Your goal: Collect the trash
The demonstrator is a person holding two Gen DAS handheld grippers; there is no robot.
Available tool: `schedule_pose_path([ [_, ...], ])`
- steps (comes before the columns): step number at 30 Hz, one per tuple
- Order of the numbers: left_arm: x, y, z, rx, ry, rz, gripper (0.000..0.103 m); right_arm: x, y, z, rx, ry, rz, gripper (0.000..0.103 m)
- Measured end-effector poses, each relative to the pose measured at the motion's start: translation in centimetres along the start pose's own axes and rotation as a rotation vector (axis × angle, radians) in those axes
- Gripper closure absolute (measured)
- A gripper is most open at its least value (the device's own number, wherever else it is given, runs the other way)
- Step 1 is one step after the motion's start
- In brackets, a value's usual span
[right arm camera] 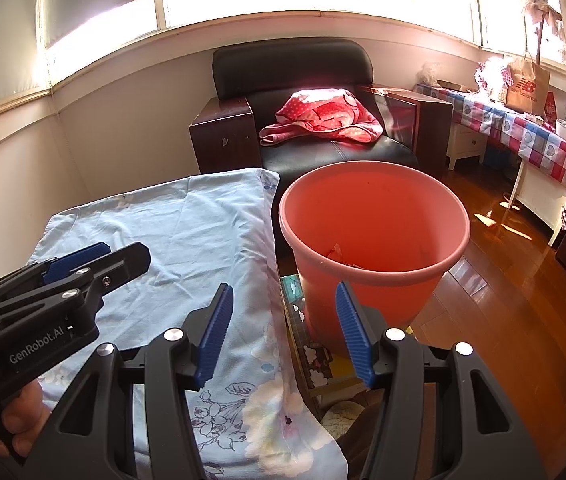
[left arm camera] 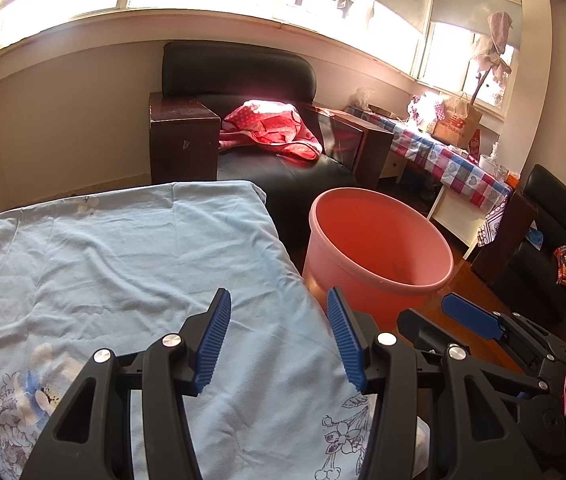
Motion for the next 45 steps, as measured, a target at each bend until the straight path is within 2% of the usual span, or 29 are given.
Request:
schedule_pose_path([
  [39,-0.06,0.41,-0.17,-0.001,-0.002,0.006,0.053,0.06,0.03,-0.07,0.001,-0.001,0.001,0.049],
  [45,0.27,-0.34,-0.90,-0.002,0.005,0.002,0.053,0.03,0.03,-0.06,0.000,-0.001,0.002,0.049],
])
Point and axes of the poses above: each gripper's, at about its wrist camera, not at the fingertips, and x roughly against the way its jaws point, z to its left, y to its top, the point moved 9 cm from there along -x, roughly the way its jaws point, and after that the axes turned 3 degrees about -y, right-handed, at the moved point
